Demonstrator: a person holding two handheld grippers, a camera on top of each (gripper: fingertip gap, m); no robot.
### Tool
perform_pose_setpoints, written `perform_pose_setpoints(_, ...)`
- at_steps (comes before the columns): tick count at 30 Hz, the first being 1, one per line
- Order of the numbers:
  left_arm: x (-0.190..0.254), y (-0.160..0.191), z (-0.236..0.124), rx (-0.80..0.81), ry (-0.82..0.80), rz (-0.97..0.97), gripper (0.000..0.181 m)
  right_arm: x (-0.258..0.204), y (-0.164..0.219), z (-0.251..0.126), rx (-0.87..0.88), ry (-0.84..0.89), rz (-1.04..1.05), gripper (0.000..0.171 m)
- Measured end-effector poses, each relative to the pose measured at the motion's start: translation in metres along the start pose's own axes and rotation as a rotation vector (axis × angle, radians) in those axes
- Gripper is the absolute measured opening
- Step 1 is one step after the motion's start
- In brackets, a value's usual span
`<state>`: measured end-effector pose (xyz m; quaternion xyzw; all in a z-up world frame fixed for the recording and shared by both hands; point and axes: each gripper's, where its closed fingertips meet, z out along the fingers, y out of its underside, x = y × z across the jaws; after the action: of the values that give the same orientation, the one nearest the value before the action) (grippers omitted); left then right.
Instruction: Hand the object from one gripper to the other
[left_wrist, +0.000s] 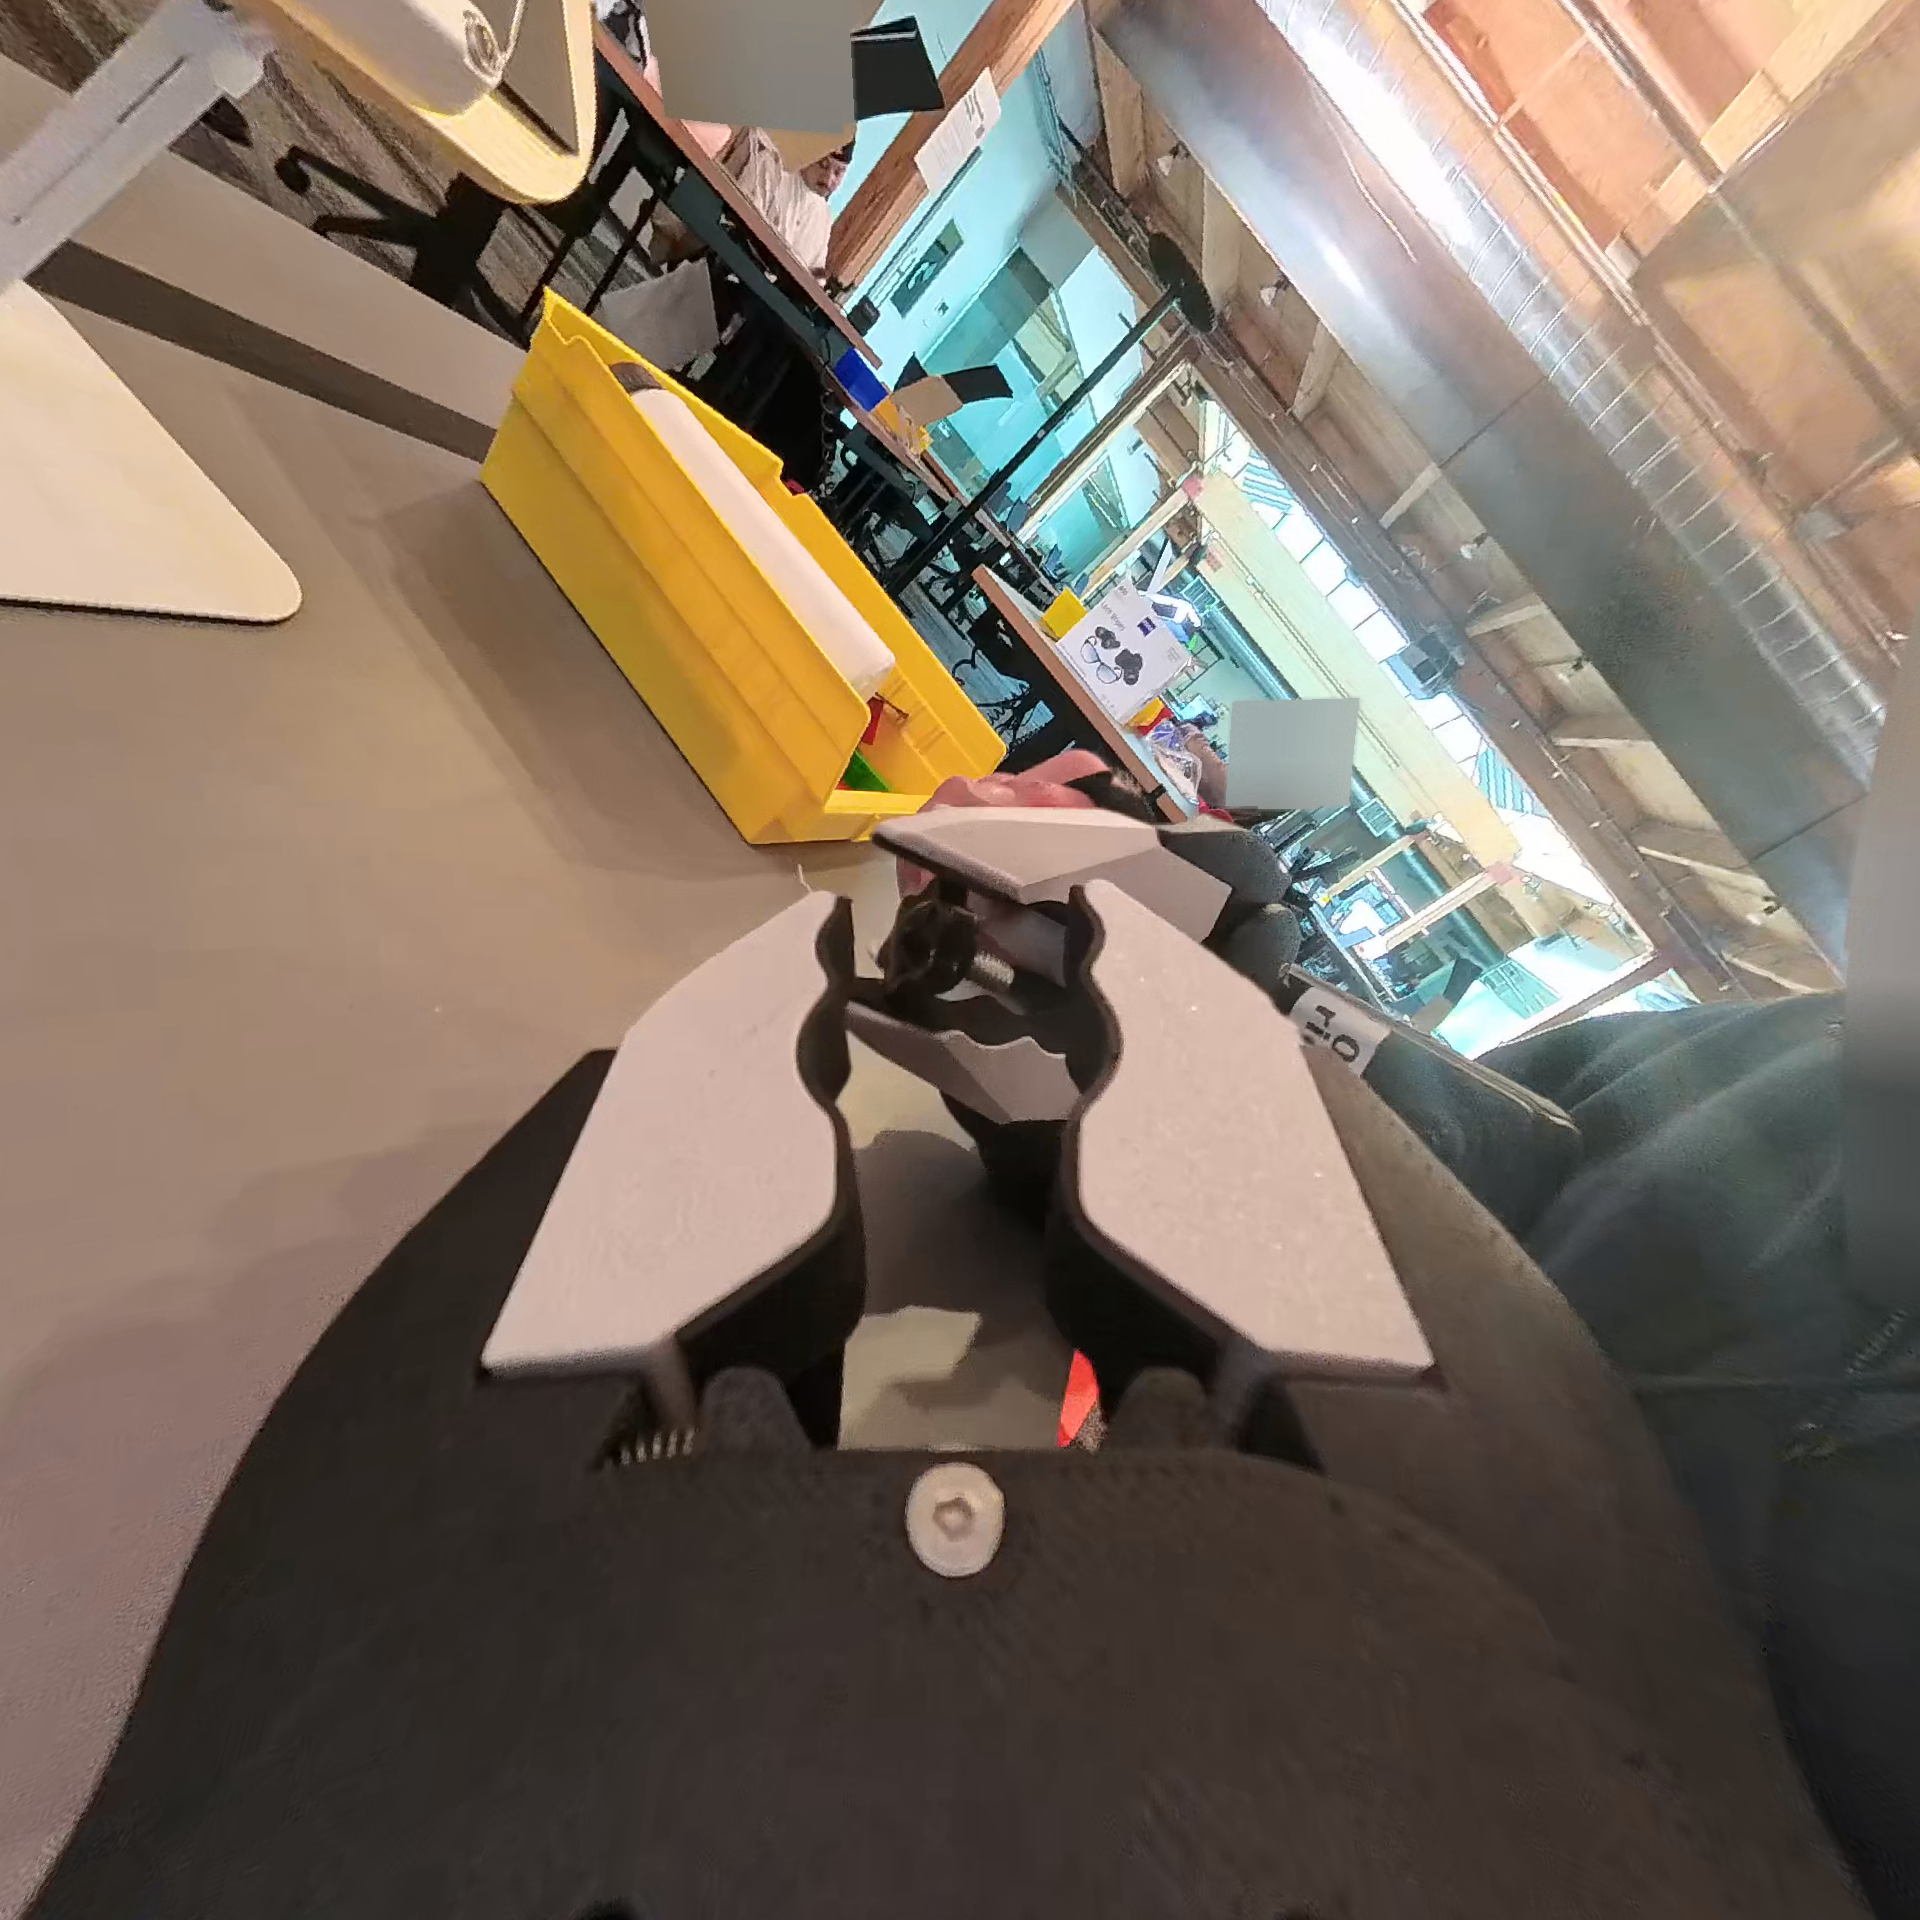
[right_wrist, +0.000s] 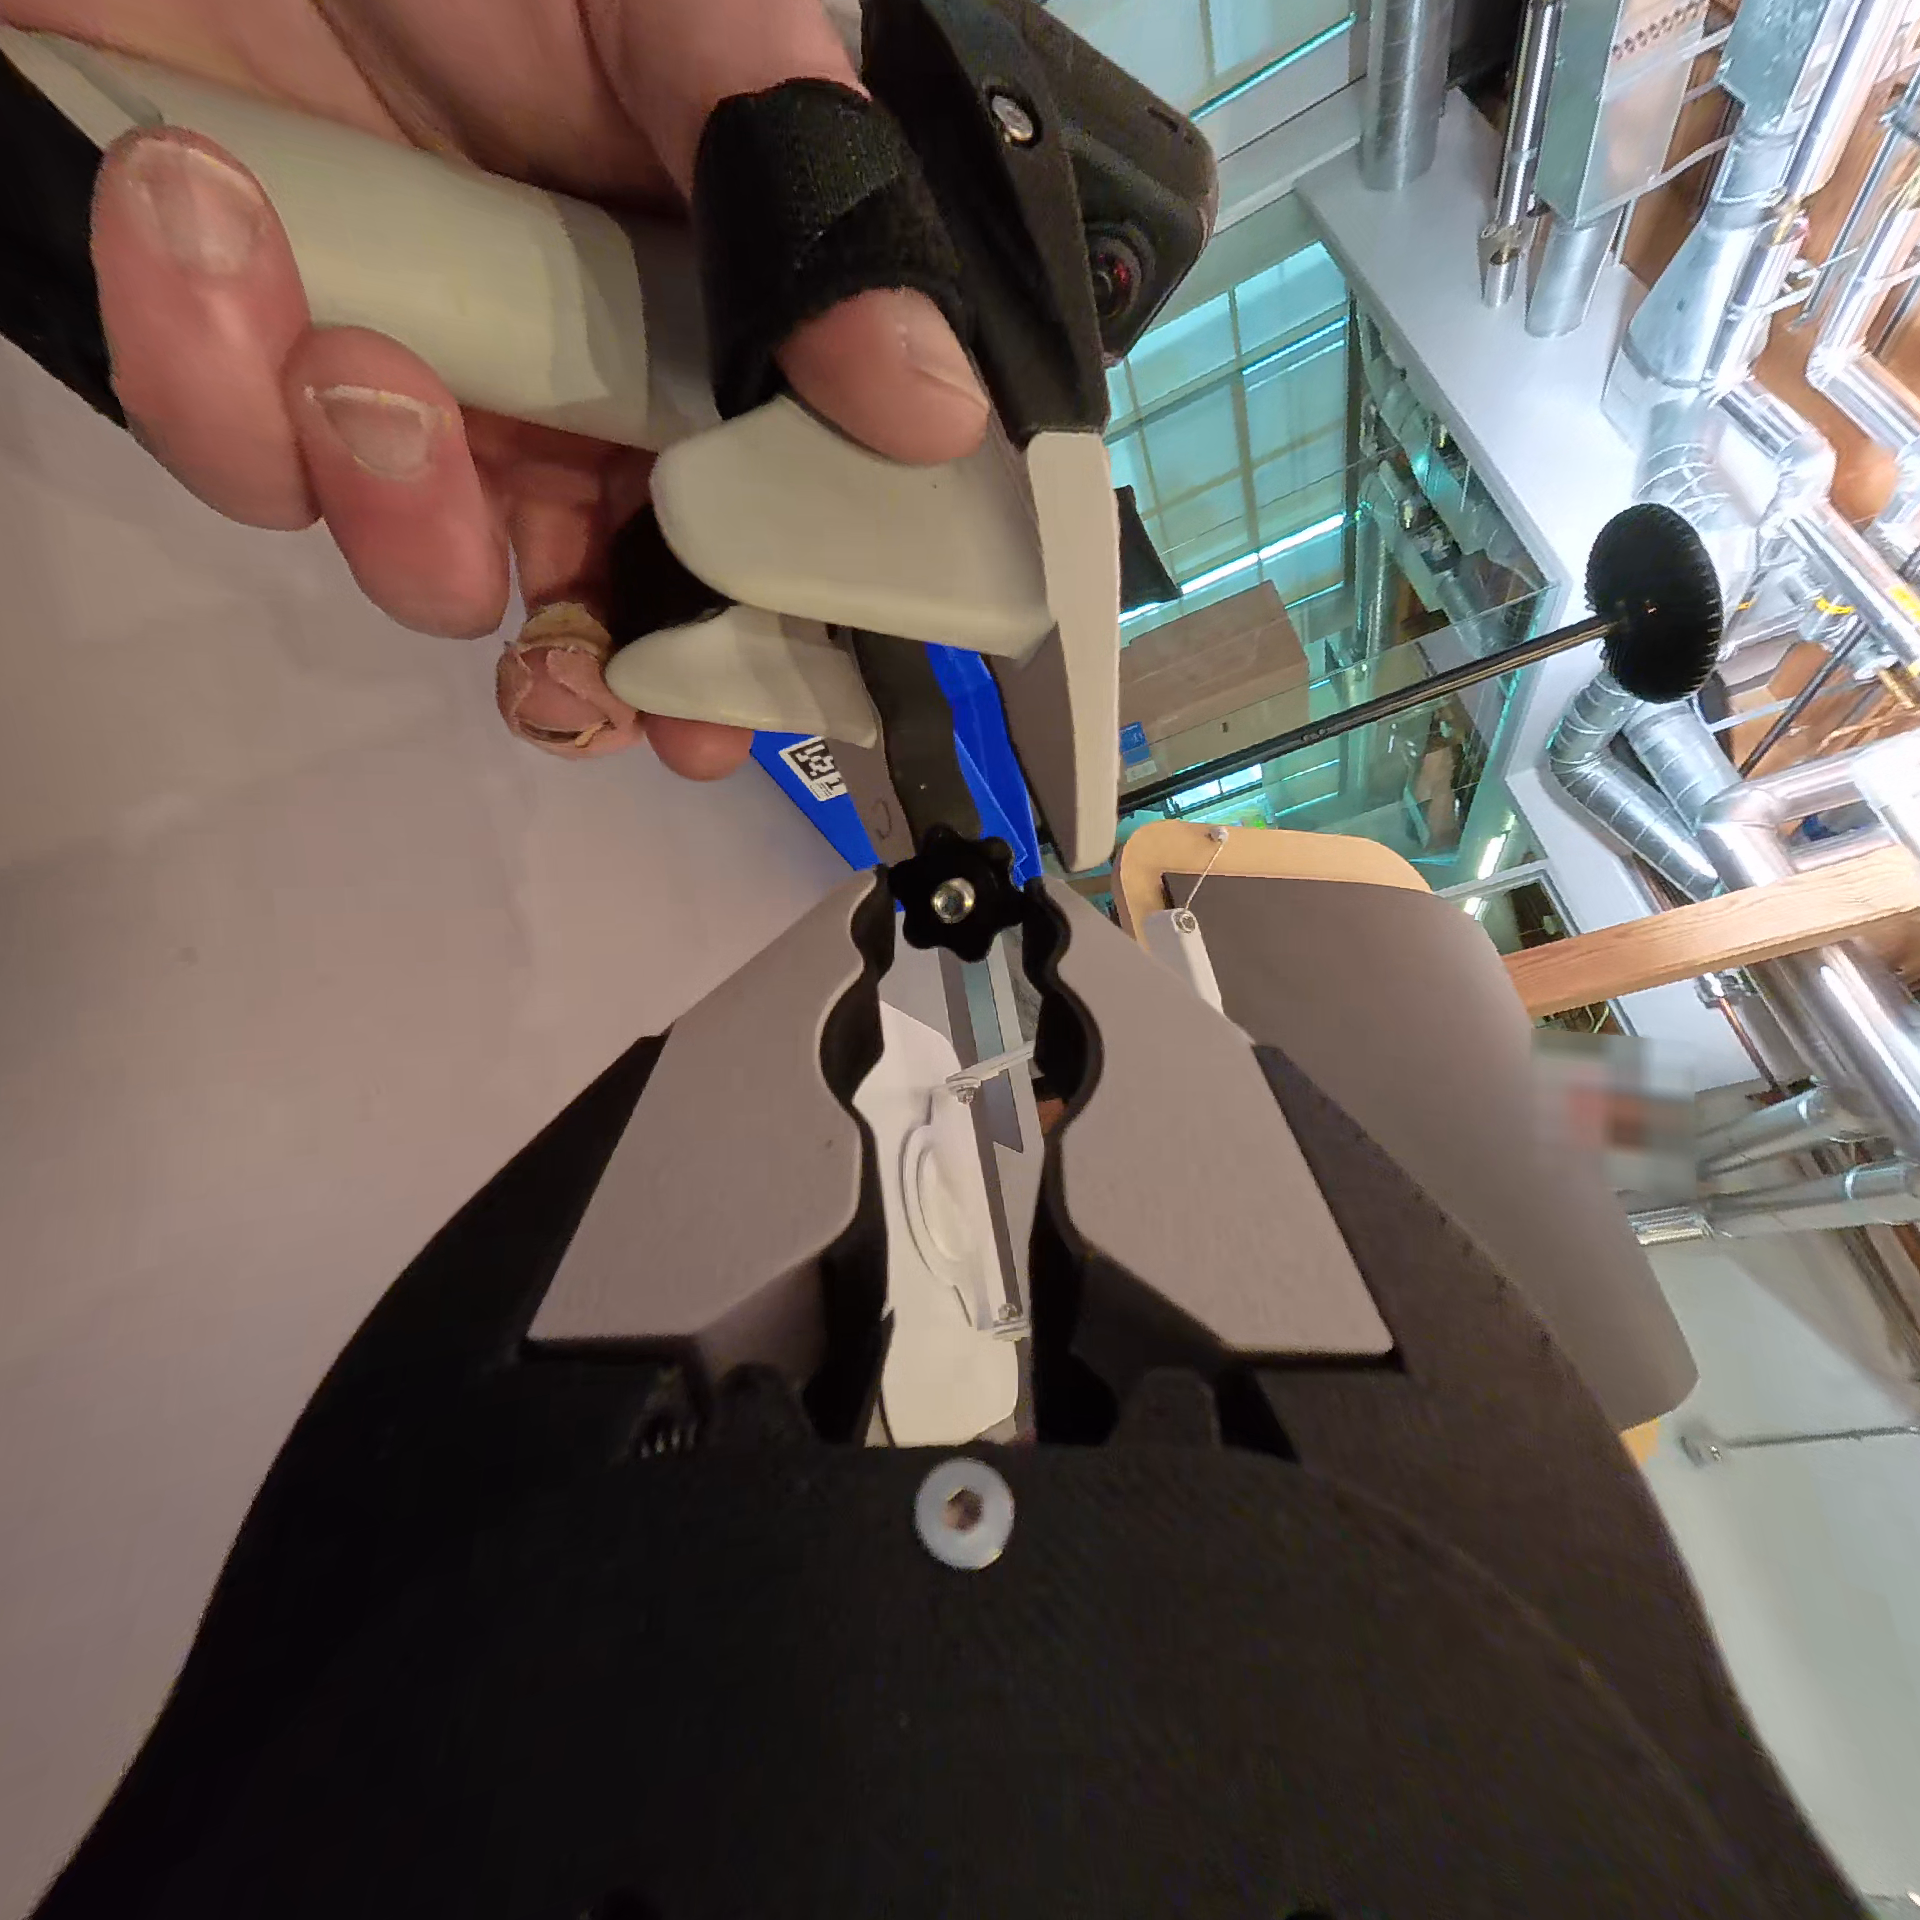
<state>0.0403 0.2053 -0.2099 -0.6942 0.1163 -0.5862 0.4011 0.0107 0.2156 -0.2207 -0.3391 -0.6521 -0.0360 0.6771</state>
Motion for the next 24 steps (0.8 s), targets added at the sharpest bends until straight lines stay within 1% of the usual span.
perform_pose_setpoints(3,0.0008,0.0031,0.0014,-0.008,-0.006,0.015,0.036,-0.0013,0.0019,0.0005,-0.003,-0.004,-0.001,0.022)
perform_pose_setpoints(7,-0.0021,0.0046,0.0024,-0.011,-0.048,0.076,0.027,-0.0016,0.0007,0.0006,-0.002,-0.004,-0.004,0.022)
perform_pose_setpoints(19,-0.0026,0.0045,0.0014,-0.004,-0.056,0.102,0.022,-0.0007,0.0001,-0.0002,0.016,-0.003,0.010,0.022)
perform_pose_setpoints(22,-0.0017,0.0041,0.0011,0.002,-0.048,0.100,0.015,0.0017,-0.0028,-0.0022,0.043,0.001,0.036,0.022)
perform_pose_setpoints(24,-0.0003,0.0035,0.0011,0.009,-0.035,0.087,0.014,0.0024,-0.0034,-0.0024,0.045,0.004,0.039,0.022)
